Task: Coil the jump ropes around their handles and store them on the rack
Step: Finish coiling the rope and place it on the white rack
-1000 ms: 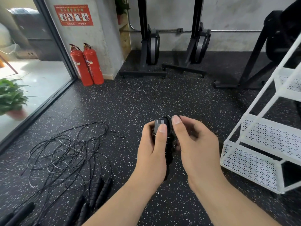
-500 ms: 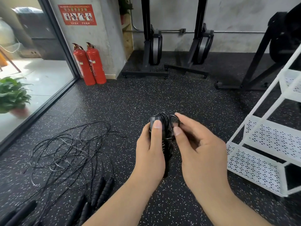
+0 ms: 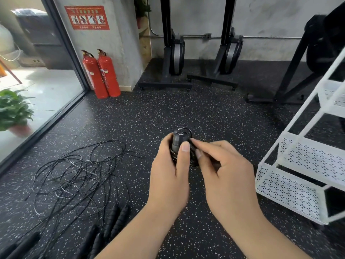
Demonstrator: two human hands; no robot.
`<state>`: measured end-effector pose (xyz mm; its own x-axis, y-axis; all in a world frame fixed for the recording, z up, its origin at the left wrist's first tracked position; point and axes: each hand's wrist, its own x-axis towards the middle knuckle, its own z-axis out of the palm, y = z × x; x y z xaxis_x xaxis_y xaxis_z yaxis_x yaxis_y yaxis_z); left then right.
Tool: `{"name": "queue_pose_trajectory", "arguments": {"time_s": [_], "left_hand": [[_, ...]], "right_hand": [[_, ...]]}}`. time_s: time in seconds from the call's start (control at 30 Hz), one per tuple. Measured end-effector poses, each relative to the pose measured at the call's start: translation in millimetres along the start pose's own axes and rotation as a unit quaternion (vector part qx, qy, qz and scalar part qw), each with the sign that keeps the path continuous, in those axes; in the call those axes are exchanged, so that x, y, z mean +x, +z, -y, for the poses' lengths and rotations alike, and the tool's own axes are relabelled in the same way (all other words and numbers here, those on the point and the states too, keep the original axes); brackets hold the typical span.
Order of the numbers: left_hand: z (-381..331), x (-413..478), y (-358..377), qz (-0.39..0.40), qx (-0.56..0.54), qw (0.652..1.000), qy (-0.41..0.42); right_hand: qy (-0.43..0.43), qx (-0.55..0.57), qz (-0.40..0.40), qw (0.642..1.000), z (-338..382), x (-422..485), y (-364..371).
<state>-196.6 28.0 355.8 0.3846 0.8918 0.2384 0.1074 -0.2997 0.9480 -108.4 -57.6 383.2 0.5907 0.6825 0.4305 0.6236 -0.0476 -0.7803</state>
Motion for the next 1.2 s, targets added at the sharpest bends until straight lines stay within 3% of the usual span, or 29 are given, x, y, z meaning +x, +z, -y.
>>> {"name": "queue_pose_trajectory", "arguments": {"time_s": [0.3,0.57,1.2], "left_hand": [[3.9,15.5,-7.1,0.080,-0.095,0.992,-0.037],[2.8,16.3,-14.2,0.138,-0.096,0.985,-0.029],[9.2,11.3,-15.4,0.171,-0.031,0.985,-0.012]], "right_hand": [[0.089,0.149,0.045,0.984,0.3,10.2,-10.5],[0.208,0.295,0.057,0.931,-5.6,18.4,-18.3],[0.343,0.396,0.210,0.826,-16.1,31.4,-27.4]]}}
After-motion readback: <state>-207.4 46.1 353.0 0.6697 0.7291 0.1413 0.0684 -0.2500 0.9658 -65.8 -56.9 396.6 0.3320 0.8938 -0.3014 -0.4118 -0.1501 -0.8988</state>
